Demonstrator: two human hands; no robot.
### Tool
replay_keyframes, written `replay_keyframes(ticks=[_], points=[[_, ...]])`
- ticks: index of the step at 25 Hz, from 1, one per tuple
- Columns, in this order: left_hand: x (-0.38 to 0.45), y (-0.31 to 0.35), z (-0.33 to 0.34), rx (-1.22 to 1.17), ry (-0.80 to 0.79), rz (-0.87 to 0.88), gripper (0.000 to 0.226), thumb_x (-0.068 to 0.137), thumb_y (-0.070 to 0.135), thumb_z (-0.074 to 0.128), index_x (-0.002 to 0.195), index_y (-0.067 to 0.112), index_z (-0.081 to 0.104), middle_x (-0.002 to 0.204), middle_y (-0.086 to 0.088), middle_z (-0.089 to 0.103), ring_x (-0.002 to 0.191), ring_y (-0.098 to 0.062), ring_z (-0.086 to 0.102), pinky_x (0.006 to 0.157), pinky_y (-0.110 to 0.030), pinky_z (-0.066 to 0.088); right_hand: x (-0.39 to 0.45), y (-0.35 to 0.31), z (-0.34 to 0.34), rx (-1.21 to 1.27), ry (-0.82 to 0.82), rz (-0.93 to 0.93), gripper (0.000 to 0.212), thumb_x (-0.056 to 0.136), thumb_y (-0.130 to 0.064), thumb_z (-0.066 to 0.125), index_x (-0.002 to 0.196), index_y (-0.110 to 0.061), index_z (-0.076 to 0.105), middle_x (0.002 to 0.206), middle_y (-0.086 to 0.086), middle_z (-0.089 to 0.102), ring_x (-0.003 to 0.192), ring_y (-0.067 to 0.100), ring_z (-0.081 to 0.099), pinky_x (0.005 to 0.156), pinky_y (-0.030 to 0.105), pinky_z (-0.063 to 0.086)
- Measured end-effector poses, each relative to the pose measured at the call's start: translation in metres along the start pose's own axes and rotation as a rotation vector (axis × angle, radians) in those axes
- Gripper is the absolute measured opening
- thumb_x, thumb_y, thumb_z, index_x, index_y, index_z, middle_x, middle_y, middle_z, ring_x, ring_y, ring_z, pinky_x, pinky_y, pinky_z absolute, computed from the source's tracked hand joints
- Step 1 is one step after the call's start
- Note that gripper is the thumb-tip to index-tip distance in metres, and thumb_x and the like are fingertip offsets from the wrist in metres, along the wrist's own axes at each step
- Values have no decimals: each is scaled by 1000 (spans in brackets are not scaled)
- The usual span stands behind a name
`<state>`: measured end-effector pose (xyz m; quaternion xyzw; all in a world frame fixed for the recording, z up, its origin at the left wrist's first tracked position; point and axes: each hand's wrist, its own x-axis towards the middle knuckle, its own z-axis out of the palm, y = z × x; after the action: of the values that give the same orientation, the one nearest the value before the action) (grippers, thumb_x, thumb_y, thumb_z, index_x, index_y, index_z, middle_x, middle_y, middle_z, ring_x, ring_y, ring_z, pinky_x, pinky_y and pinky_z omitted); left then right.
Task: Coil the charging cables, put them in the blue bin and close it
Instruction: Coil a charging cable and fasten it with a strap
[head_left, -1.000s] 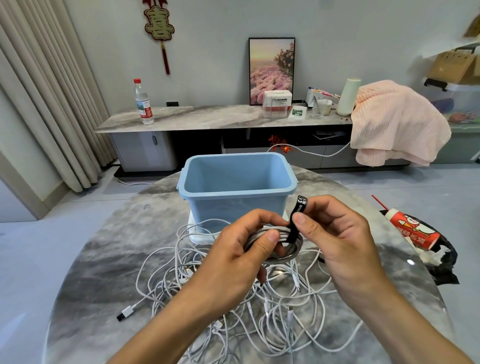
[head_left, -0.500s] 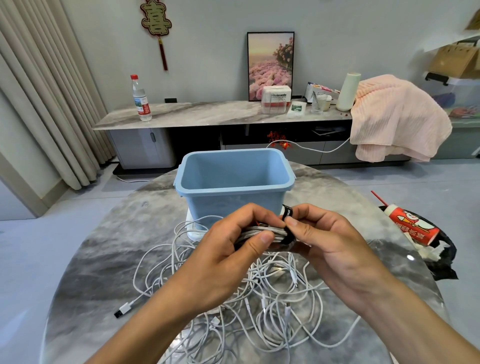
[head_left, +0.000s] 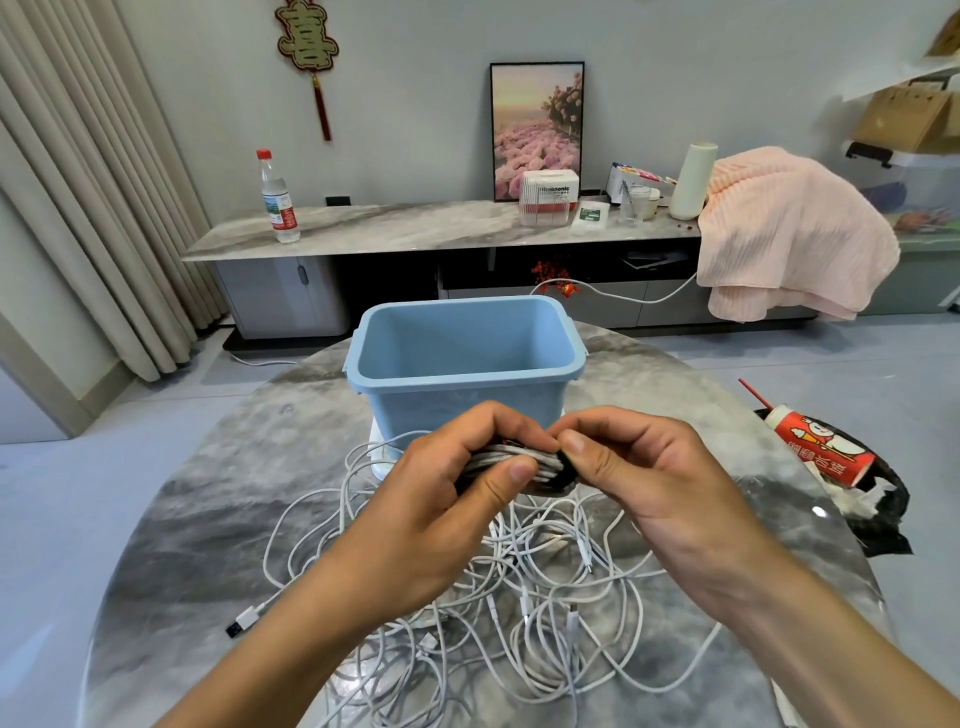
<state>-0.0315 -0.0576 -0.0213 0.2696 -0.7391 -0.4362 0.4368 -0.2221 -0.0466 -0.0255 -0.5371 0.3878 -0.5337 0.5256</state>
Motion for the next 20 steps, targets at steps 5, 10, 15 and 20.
replay_keyframes(ticks=[5, 10, 15, 20], points=[[1, 2, -3, 53, -61, 28, 15, 98, 18, 53, 108, 11, 62, 100, -2, 73, 94, -21, 71, 80, -28, 53, 1, -3, -8, -129, -171, -7, 22, 91, -20, 60, 97, -4, 75, 87, 8, 73, 83, 12, 65, 78, 19, 50], [2, 2, 0, 30, -120, 76, 13, 99, 14, 53, 105, 7, 62, 84, 22, 62, 69, 1, 56, 66, -11, 41, 0, 5, -12, 37, -340, 157, 45, 92, -35, 61, 113, 5, 63, 108, 16, 58, 105, 20, 56, 94, 29, 43], [0, 2, 2, -20, -146, 126, 15, 94, 8, 50, 105, 4, 60, 89, 26, 63, 73, 6, 60, 68, -7, 43, -2, 1, -9, 192, -433, 268, 48, 93, -25, 55, 121, 14, 58, 131, 32, 51, 119, 19, 54, 101, 25, 45], [-1, 3, 5, -8, -157, 150, 14, 98, 7, 50, 106, 1, 60, 93, 16, 62, 73, -4, 67, 60, -16, 48, -1, -9, -6, 186, -418, 325, 38, 87, -20, 41, 93, 14, 57, 74, -1, 59, 76, 3, 57, 73, 16, 44]])
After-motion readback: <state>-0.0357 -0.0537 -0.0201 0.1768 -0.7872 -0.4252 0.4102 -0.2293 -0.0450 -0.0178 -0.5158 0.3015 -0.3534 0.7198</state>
